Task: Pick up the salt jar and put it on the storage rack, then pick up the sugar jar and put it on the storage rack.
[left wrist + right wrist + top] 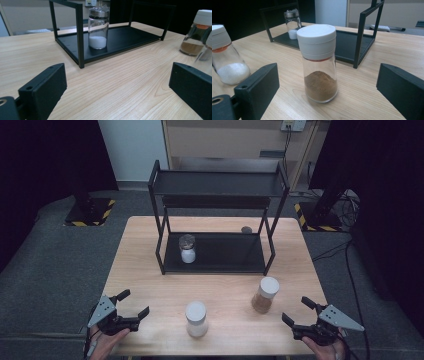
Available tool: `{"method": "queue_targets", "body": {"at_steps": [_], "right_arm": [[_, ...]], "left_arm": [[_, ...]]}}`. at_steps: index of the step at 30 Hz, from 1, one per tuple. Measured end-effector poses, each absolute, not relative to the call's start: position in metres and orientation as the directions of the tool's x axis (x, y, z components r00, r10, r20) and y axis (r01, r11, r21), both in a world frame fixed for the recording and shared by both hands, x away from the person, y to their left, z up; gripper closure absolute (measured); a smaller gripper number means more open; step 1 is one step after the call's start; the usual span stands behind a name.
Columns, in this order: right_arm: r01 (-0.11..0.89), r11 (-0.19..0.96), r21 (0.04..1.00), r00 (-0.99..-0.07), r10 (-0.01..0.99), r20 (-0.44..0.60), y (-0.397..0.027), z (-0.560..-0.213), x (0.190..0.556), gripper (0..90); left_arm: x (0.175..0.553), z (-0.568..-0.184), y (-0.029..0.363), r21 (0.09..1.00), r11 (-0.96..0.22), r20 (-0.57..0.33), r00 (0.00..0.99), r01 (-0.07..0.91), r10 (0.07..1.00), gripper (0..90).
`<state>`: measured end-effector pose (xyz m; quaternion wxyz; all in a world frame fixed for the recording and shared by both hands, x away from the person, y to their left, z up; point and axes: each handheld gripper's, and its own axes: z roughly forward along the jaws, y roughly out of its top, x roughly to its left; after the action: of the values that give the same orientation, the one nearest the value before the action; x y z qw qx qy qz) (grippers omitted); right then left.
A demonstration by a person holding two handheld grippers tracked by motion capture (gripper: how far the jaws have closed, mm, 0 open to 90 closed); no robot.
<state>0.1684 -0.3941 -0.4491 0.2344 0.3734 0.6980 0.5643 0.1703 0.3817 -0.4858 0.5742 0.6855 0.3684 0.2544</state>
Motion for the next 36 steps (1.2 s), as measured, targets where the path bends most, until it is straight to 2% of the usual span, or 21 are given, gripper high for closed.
{"method": "queue_targets", "body": {"at_steps": [36], "right_arm": [[0.261,0.066,0.963,-0.627,0.77,0.117,-0.3974,-0.4486,0.1702,2.4]], "left_arm": [[0.1738,-0.4874,0.3827,0.973,-0.092,-0.065,0.634,0.212,0.77,0.2]]}}
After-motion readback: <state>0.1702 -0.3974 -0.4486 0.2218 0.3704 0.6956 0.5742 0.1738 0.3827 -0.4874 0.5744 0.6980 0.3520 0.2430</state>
